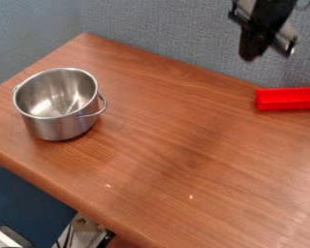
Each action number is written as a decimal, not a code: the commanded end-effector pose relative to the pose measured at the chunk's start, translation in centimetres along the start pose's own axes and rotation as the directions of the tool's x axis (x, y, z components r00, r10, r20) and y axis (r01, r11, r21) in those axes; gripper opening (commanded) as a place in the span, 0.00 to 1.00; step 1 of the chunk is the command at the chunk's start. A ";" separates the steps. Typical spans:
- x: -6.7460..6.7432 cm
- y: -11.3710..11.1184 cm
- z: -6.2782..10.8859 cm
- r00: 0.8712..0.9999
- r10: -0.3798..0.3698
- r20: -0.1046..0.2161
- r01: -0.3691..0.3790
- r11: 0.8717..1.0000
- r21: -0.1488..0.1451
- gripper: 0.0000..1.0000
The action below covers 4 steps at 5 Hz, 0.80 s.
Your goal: Put the red object in the metal pot
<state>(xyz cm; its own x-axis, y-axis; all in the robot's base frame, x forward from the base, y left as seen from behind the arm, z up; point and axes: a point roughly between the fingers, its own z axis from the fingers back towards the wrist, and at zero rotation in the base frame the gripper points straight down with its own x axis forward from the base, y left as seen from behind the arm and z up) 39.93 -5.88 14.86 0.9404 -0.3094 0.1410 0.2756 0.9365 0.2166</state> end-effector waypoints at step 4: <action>-1.6 -2.4 1.6 0.999 -0.034 -0.022 0.033 0.999 -0.030 1.00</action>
<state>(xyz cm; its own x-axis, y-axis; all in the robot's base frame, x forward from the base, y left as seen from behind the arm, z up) 37.40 -7.91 14.24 0.9386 -0.3366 0.0753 0.3189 0.9300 0.1825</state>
